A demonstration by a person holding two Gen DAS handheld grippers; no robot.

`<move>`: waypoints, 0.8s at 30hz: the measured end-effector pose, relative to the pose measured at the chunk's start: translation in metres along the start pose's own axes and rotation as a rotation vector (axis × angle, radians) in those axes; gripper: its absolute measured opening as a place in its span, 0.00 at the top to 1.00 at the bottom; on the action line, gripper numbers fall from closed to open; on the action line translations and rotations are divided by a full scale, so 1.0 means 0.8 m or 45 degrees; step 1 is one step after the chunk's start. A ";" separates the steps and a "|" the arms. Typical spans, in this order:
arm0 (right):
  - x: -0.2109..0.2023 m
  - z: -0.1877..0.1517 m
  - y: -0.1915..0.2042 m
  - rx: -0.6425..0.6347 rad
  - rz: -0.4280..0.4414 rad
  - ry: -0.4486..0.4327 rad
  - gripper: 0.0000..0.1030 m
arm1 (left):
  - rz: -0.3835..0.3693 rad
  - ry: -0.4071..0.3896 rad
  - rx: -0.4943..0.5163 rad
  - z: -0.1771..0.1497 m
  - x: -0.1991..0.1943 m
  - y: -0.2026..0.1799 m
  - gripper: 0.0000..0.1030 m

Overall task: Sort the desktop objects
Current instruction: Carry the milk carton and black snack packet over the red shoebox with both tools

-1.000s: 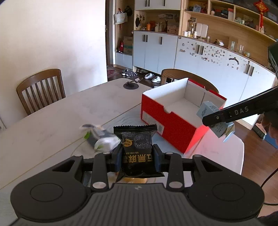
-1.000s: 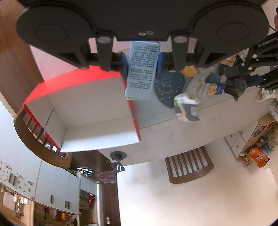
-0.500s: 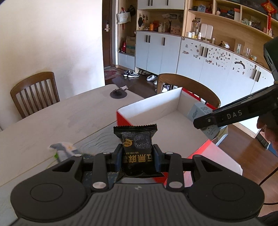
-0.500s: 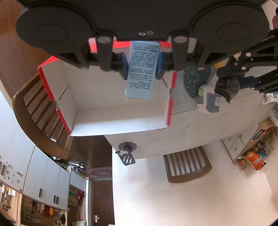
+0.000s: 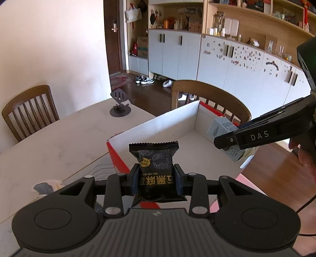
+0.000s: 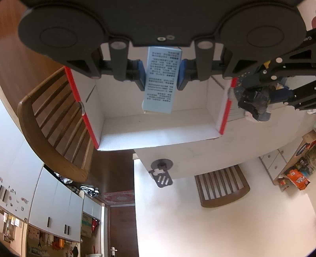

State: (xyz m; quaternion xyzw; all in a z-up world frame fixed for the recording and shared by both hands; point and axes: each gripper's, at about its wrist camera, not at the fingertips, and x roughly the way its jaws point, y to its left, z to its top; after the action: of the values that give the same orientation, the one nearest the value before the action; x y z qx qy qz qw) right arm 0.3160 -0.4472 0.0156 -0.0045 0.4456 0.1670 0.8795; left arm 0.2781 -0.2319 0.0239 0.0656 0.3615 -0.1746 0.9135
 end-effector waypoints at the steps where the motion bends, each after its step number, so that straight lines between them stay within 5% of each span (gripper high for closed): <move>1: 0.004 0.001 -0.003 0.002 -0.004 0.004 0.70 | -0.004 0.016 0.001 0.002 0.008 -0.002 0.67; 24: 0.114 -0.006 -0.054 0.004 -0.028 0.162 0.70 | -0.078 0.319 0.099 0.018 0.149 -0.039 0.67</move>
State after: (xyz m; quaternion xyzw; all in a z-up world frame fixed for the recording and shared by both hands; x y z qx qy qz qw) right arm 0.3748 -0.4623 -0.0653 -0.0186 0.5008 0.1562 0.8511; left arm 0.3570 -0.2969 -0.0467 0.1113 0.4676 -0.2066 0.8522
